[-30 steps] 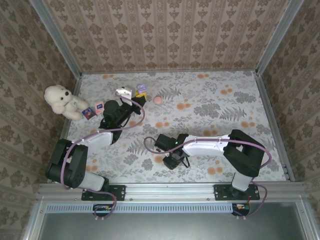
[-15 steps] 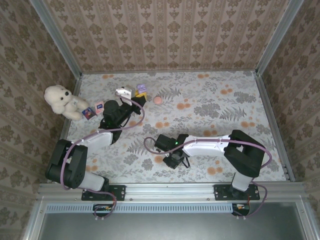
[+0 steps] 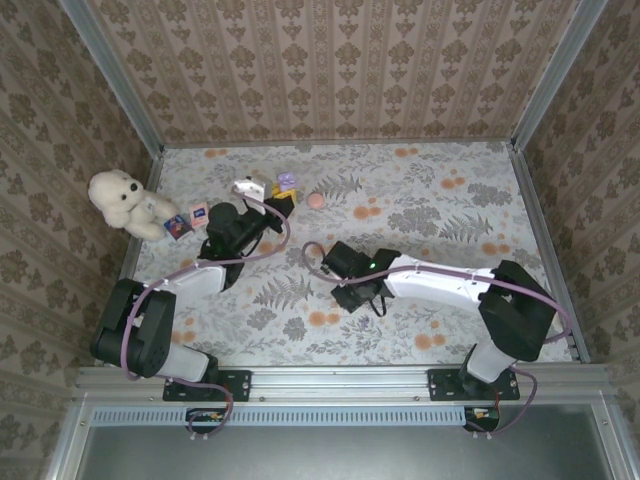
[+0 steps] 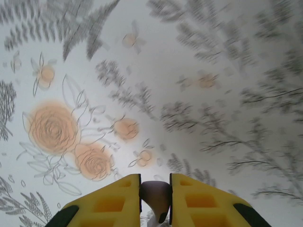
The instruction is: Insert wireless bluetooth earbuds into charging case
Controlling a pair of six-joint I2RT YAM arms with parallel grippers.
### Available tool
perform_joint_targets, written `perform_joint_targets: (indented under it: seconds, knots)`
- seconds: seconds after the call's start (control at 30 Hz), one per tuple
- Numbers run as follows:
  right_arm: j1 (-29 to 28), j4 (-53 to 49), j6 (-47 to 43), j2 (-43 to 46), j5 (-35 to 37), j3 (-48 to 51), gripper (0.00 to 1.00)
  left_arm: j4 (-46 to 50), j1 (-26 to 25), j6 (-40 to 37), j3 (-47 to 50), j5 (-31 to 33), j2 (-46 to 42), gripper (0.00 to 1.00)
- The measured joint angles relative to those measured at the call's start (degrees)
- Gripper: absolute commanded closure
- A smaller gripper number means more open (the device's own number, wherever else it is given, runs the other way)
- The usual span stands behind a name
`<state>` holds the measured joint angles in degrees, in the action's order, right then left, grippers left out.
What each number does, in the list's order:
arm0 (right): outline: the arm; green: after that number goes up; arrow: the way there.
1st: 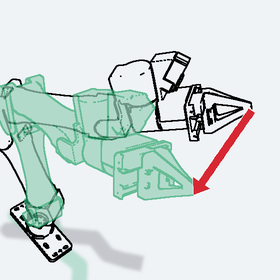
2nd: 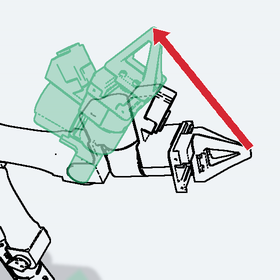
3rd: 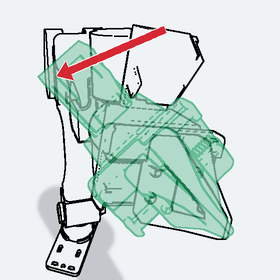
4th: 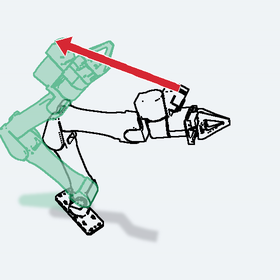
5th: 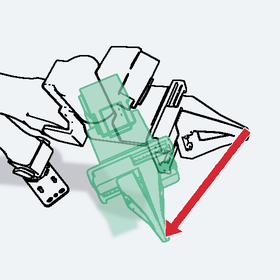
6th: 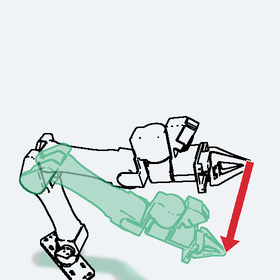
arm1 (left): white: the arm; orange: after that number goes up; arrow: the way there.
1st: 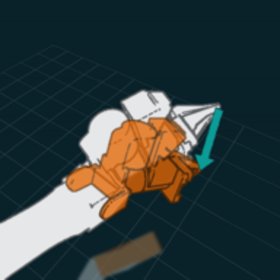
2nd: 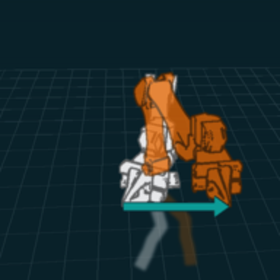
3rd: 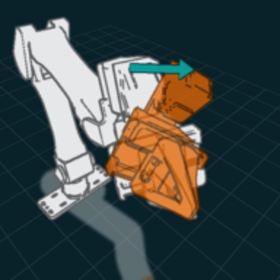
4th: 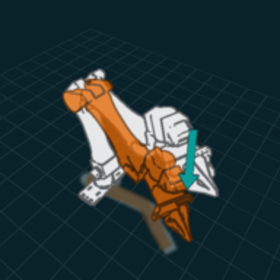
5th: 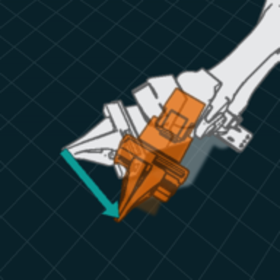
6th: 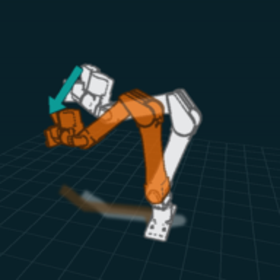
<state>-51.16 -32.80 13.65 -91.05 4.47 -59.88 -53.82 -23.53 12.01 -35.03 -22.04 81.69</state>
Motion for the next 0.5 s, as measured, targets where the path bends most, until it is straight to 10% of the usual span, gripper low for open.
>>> perform_joint_targets:
  seconds: [0.5]
  knots:
    - [15.39, 3.85, -0.26, 15.80, 0.74, -10.51, 0.80, -12.98, -8.31, -0.94, 1.42, -6.62, 6.82, 1.00]
